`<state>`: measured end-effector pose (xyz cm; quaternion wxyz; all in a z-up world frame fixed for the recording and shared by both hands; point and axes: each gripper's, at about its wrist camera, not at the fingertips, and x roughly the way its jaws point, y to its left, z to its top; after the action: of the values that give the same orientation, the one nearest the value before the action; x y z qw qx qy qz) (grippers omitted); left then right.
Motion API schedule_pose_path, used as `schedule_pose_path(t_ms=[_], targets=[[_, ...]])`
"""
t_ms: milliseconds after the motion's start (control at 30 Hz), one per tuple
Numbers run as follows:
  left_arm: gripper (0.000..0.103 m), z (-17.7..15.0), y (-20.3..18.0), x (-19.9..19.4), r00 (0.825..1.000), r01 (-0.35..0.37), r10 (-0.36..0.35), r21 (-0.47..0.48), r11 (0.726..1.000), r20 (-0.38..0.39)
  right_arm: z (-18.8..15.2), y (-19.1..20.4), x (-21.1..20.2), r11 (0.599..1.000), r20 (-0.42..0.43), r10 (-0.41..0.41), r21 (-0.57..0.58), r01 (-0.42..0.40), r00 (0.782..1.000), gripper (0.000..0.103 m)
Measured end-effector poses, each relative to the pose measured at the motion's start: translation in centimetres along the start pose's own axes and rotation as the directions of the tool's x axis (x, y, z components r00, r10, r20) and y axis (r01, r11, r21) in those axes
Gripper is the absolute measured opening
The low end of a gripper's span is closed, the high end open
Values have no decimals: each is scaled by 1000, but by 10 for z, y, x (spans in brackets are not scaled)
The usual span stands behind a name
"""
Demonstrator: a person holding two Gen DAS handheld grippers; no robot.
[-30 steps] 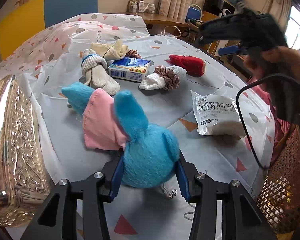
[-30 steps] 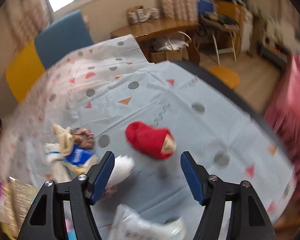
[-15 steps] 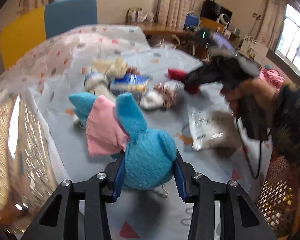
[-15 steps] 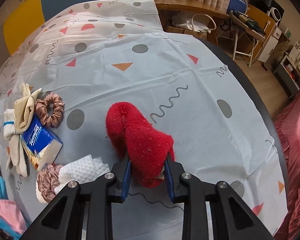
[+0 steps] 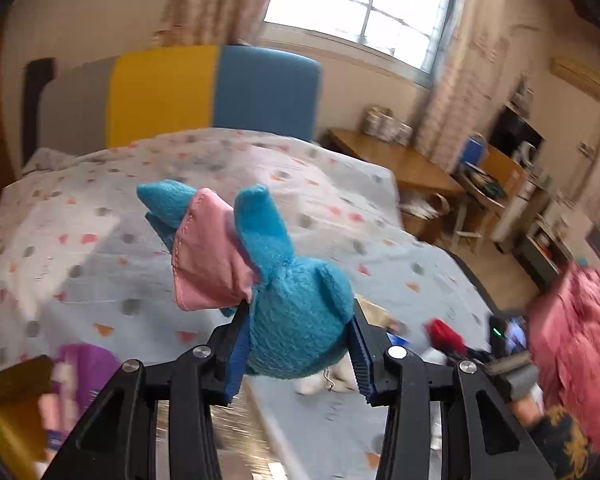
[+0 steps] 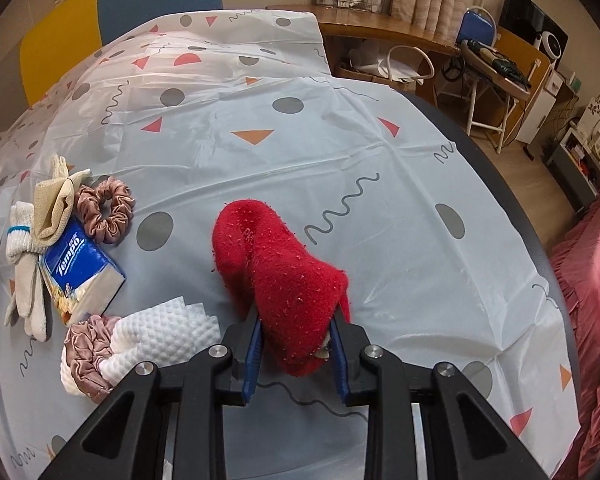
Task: Organize soft objects
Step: 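Carry the blue plush toy into the gold tray and open the left gripper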
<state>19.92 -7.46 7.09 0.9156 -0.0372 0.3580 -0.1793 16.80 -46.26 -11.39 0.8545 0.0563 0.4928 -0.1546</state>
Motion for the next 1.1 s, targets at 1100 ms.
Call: schedule_pose_path(t_ms=[1100], targets=[[74,-162,292,-89,966,-247,248,-498,831,-65,0,39,-6,972,-43,-206,-125,199,978,26]])
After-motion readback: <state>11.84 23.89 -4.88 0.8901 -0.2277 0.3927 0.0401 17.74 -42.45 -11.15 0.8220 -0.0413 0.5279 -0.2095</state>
